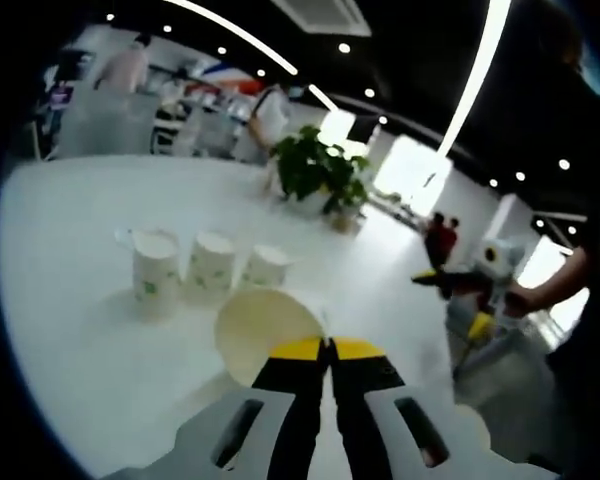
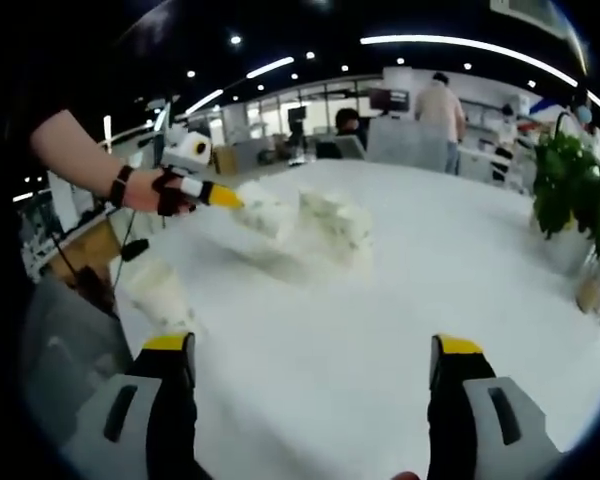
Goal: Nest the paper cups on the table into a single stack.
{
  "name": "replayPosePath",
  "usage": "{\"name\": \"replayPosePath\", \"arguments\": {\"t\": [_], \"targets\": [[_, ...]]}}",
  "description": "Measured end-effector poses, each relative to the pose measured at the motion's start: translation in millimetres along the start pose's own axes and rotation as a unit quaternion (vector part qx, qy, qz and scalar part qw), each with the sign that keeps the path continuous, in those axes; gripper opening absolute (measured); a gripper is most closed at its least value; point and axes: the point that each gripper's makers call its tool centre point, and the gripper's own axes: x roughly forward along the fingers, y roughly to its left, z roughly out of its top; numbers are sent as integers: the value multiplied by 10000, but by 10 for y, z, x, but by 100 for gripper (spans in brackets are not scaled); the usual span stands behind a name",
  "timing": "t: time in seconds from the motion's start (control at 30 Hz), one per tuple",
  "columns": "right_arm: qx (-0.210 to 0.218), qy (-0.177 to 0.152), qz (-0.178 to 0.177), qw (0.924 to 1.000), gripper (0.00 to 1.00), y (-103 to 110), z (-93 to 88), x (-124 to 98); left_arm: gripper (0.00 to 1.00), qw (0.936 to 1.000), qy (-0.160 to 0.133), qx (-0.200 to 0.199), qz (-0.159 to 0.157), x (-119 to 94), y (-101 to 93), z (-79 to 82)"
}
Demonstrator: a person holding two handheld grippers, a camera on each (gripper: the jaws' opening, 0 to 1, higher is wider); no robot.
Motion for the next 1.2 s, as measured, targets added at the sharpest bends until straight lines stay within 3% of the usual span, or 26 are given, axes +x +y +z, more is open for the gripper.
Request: {"name": "replayPosePath", "arguments": {"t": [0.3, 0.5, 0.7, 0.83, 1.0, 1.2], "targets": [[-89, -122, -13, 9999, 100, 89, 101, -63, 0, 9998, -4, 194, 71, -283, -237, 62], [-77, -222, -90, 9997, 100, 69, 155, -143, 0, 9991, 25, 409, 85, -396, -290, 64], [-70, -292, -174, 9994, 100, 55, 193, -181, 0, 9978, 224, 626, -29, -477, -479, 18], [-85, -350, -198, 9992, 100, 68, 235, -193, 0, 9974, 186, 685, -114, -530, -604, 48], [-73, -421, -226, 9988, 100, 68, 262, -200, 0, 9944, 493, 906, -250, -608, -762, -34], [-19, -435, -217, 9988, 99, 102, 217, -191, 0, 9928, 584, 1008, -285, -692, -887, -58]]}}
